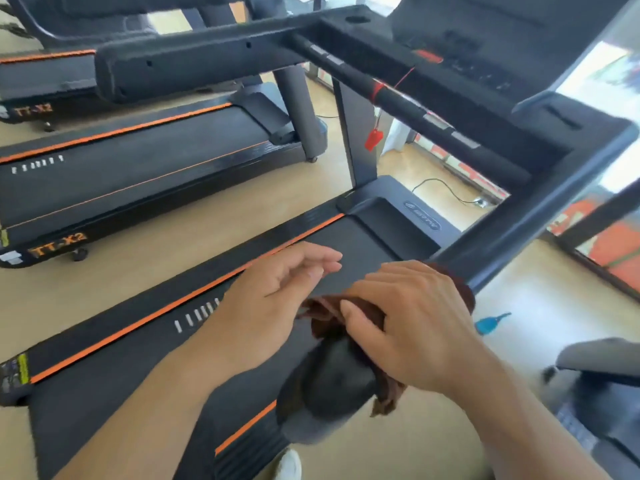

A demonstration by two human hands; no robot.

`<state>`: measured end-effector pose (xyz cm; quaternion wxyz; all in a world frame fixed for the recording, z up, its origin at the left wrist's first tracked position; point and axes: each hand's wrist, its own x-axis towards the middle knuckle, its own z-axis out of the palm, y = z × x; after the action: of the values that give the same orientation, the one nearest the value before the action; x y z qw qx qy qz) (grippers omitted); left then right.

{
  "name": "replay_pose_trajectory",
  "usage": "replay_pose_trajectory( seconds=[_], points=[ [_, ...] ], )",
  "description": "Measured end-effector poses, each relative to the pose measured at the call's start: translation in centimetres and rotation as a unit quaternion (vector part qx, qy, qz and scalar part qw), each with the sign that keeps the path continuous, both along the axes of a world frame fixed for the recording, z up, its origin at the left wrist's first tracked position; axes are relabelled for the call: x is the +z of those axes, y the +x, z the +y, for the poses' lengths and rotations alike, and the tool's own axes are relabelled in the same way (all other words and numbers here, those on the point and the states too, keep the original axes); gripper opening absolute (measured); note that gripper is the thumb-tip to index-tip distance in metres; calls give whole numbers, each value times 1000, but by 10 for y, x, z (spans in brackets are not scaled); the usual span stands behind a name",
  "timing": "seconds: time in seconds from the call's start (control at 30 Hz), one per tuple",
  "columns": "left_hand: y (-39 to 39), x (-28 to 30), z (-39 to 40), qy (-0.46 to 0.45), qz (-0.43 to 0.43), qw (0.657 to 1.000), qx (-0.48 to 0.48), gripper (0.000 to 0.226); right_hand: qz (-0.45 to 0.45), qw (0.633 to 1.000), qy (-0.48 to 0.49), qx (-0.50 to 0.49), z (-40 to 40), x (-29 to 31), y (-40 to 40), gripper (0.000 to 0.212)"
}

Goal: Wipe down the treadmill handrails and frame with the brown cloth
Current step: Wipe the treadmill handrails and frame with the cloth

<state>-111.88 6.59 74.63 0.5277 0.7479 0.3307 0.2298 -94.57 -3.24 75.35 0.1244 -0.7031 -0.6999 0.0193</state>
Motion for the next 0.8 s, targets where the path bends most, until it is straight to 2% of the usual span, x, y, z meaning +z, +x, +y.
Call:
replay_pose_trajectory(
  seconds=[0.2, 0.3, 0.5, 0.7, 0.73, 0.8],
  points=[
    [23, -11, 21, -12, -13, 998, -58, 32, 9, 994, -5, -109, 14, 4, 49, 48],
    [28, -16, 32, -22, -18, 994, -102, 32, -13, 991, -36, -132, 16, 6, 44, 47],
    [7, -7, 84, -38, -17, 979, -200, 28, -13, 981, -73, -177, 15, 6, 13, 32],
    [-43, 54, 134, -113, 53, 931, -343, 24, 31, 952, -132, -274, 19, 14, -69, 61],
    [-44, 61, 136, -119, 65, 923, -361, 24, 38, 949, -129, -287, 20, 11, -78, 58],
    [-41, 68, 135, -110, 105, 902, -404, 27, 50, 933, -63, -352, 18, 9, -97, 27]
  ],
)
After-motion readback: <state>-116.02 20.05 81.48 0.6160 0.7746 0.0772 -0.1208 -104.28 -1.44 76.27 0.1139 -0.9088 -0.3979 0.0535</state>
